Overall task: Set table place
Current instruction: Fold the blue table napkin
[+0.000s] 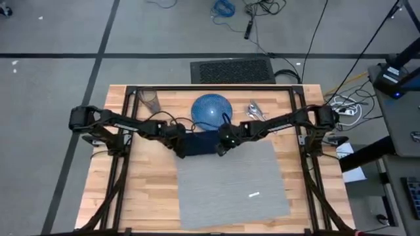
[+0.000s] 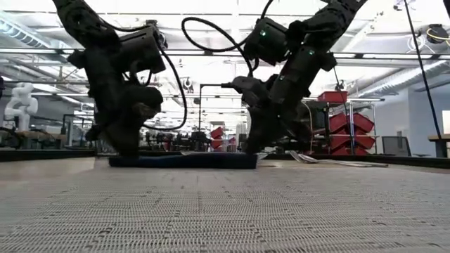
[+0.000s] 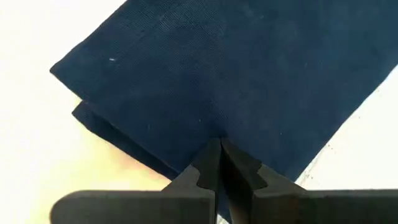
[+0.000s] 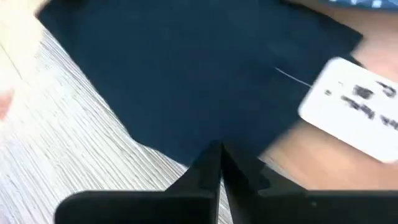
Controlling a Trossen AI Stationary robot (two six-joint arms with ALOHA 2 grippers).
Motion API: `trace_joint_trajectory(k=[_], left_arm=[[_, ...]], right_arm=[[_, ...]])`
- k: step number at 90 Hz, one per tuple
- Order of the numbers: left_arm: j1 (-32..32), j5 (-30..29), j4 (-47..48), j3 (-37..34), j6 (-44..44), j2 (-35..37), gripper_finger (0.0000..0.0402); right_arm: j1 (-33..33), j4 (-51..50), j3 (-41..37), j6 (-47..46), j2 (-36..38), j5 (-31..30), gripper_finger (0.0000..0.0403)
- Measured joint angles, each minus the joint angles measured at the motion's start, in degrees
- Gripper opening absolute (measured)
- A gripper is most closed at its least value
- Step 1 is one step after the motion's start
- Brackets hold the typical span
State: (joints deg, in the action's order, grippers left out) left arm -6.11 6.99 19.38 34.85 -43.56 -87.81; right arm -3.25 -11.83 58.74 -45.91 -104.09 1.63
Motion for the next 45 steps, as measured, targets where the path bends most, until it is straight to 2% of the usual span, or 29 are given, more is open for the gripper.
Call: trace_joint_trajectory(k=[45], left_arm=[[1.0,1.46,2.64,0.11,-1.02,0.09,0.0]], right_arm=[[2.85,-5.85,0.0,-2.75,0.0,-1.87,0.0]])
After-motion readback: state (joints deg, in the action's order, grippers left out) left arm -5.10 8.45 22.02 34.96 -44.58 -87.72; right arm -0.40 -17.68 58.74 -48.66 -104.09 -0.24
